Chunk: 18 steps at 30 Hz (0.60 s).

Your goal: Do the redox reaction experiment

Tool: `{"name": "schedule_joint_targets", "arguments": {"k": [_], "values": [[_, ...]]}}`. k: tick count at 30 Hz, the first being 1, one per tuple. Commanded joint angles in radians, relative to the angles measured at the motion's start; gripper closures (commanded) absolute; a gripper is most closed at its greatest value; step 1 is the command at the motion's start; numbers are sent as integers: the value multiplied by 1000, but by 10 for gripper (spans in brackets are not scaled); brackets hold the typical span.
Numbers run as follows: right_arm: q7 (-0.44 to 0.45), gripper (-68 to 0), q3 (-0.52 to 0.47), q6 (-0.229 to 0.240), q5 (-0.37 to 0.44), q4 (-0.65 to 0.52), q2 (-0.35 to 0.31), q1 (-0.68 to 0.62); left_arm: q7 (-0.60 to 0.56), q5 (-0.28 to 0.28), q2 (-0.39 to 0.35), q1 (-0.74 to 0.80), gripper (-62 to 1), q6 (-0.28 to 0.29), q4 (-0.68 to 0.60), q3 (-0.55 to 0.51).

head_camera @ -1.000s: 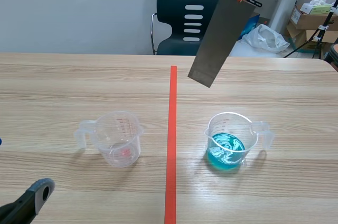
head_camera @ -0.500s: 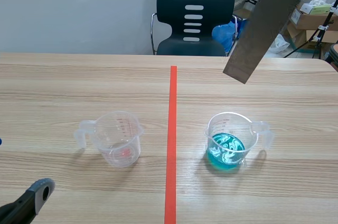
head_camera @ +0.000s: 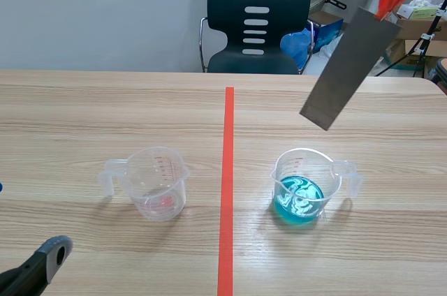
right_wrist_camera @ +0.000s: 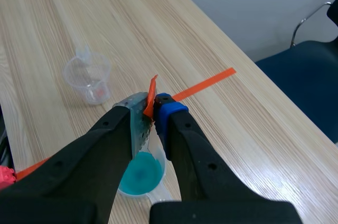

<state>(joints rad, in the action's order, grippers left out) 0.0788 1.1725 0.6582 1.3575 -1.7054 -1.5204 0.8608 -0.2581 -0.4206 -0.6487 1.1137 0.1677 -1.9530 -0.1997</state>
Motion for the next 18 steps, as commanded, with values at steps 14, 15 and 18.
{"name": "schedule_joint_targets", "arguments": {"k": [14, 15, 18], "values": [[-5, -9, -20, 87, -56, -3, -39, 18, -14, -6, 5, 2, -623, 3, -18, -3], [-4, -9, -22, 87, -56, -3, -39, 18, -14, -6, 5, 2, -623, 3, -18, -3], [-1, -9, -36, 87, -56, -3, -39, 18, -14, -6, 5, 2, -623, 3, -18, -3]]}}
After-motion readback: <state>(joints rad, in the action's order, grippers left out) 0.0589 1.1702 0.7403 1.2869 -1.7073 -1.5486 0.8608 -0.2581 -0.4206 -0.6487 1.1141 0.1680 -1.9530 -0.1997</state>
